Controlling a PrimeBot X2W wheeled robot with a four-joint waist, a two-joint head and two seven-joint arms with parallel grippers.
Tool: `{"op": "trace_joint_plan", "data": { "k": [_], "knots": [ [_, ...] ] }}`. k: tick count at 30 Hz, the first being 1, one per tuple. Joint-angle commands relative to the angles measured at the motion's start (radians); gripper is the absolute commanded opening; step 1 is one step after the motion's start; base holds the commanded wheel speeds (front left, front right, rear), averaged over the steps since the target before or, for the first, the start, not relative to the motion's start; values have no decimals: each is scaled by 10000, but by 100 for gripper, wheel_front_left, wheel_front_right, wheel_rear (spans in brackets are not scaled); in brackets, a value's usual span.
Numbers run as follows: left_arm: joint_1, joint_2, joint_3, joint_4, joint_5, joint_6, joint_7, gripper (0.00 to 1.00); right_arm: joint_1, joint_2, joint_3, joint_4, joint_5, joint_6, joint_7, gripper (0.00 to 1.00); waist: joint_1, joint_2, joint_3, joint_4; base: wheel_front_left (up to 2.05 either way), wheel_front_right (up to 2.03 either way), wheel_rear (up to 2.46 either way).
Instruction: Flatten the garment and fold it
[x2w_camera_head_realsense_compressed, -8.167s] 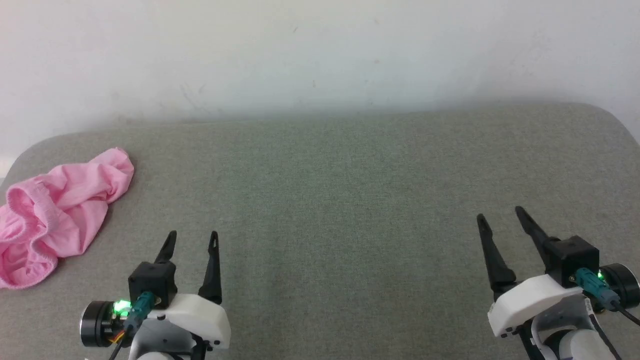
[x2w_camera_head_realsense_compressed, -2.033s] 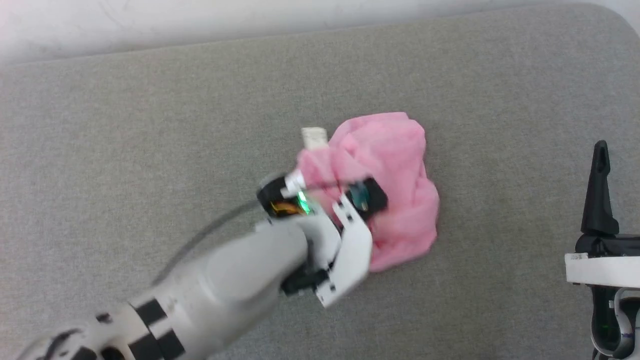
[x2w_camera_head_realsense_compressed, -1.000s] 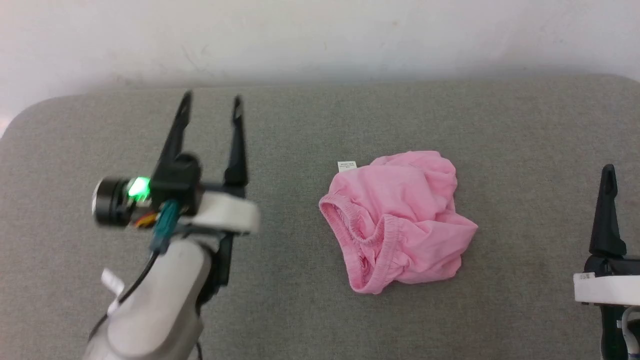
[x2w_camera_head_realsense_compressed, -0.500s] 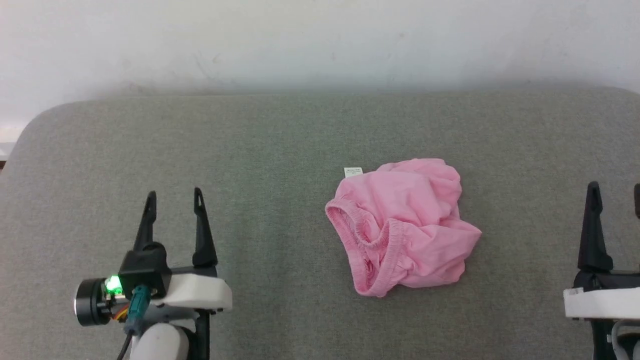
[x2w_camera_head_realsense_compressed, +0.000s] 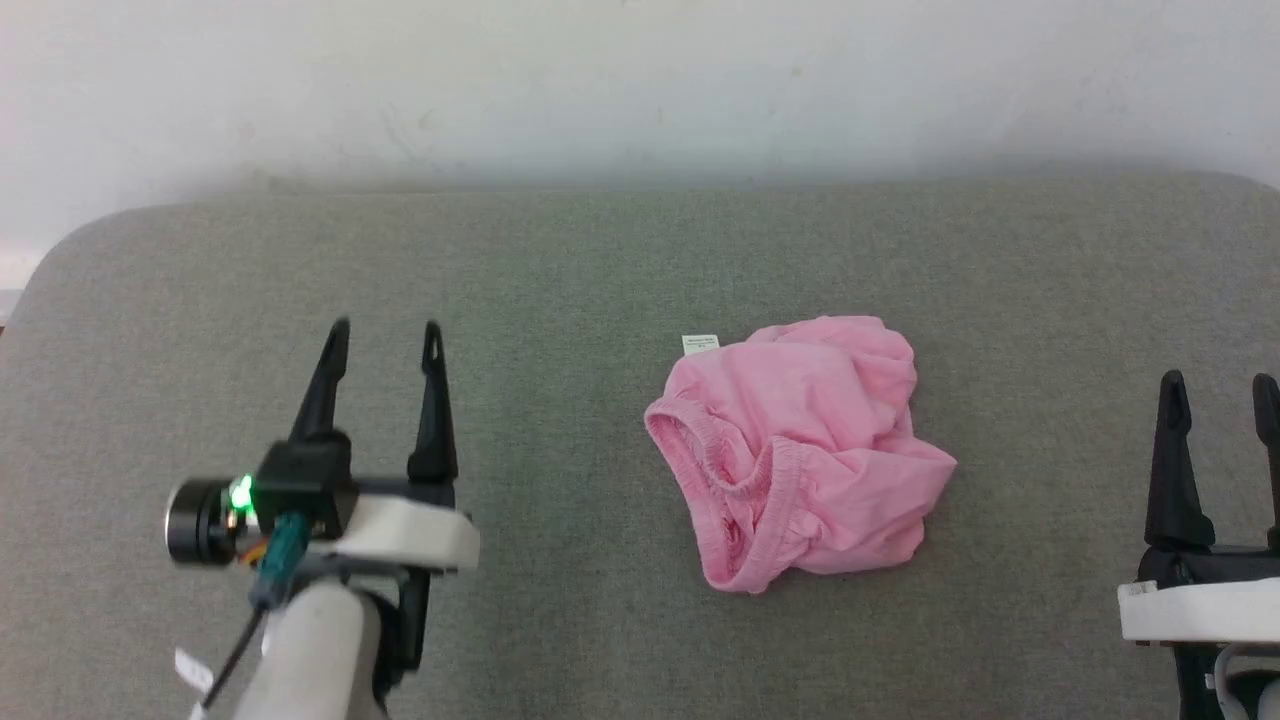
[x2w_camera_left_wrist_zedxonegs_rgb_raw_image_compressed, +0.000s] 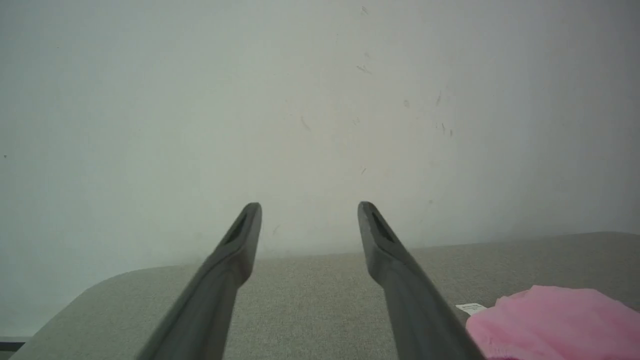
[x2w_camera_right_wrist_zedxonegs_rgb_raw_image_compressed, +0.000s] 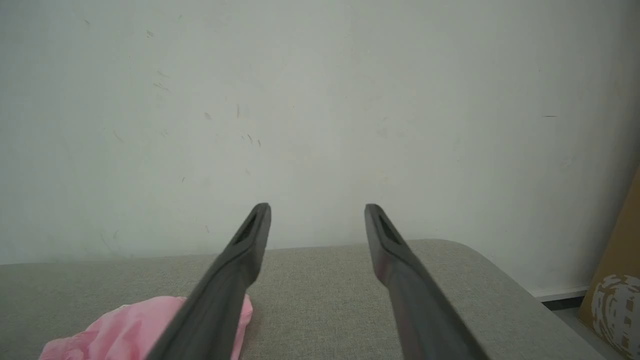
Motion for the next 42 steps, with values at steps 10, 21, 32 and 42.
{"op": "trace_joint_plan", "data": {
  "k": [10,21,32,42],
  "knots": [
    [-4152,572,-455,2920,-547,-2348,1182,100,-391,22,46,-30,131,-19,-47,100,0,0,528,-454,0,0,0],
    [-6986,1492,-4625,4398,-3235,-2784,5683,100,-863,22,190,-3,231,-19,-47,100,0,0,1276,-1098,0,0,0],
    [-8387,2812,-8495,4523,-6373,-2786,9035,100,-1390,22,319,51,404,-19,-47,100,0,0,2171,-1872,0,0,0],
    [-8668,3409,-11125,4311,-7477,-2787,10182,100,-1611,22,325,170,611,-19,-47,100,0,0,2590,-2208,0,0,0]
  ]
}}
